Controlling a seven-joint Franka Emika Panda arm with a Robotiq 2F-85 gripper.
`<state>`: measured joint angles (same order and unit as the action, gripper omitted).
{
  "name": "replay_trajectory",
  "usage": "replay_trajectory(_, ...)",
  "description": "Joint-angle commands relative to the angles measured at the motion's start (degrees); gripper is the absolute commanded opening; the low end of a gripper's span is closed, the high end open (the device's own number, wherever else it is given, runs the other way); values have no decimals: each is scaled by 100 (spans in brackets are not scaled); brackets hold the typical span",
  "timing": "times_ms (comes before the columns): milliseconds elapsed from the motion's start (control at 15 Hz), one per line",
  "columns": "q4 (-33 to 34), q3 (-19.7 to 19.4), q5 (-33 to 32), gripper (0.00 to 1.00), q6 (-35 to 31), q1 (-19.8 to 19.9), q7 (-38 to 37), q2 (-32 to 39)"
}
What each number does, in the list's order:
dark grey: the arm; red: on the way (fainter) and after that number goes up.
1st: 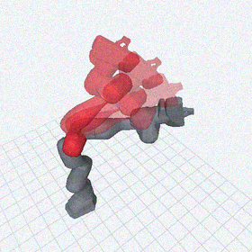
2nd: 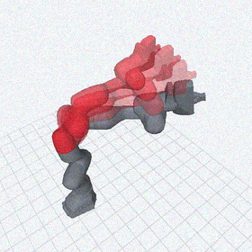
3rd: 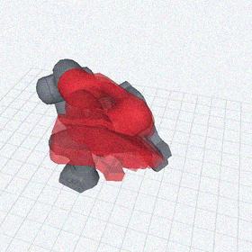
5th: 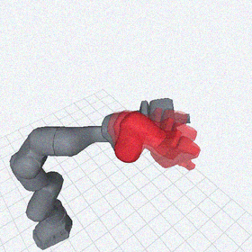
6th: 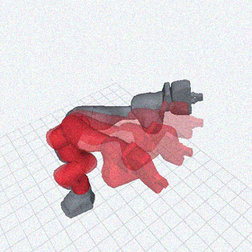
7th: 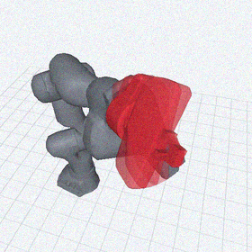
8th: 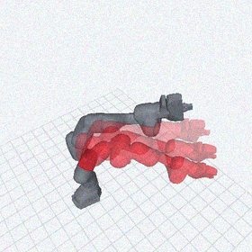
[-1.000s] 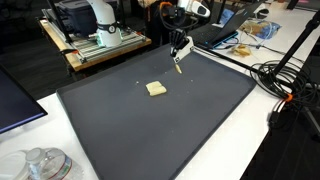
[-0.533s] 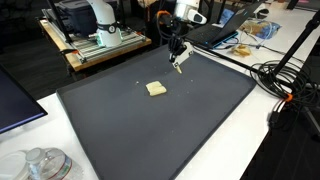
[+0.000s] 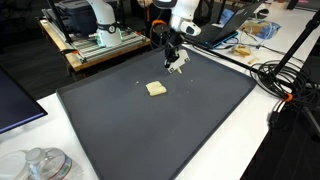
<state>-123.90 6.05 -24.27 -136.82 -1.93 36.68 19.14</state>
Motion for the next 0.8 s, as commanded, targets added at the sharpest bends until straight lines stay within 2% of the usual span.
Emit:
replay_trajectory(0, -401, -101, -48, 1, -187, -48, -394, -397)
replay_trajectory(333, -770, -236, -646, 1, -349, -144, -992, -741)
replay_trajectory(733, -1325, -363, -1608, 1, -912, -173, -1972, -1000)
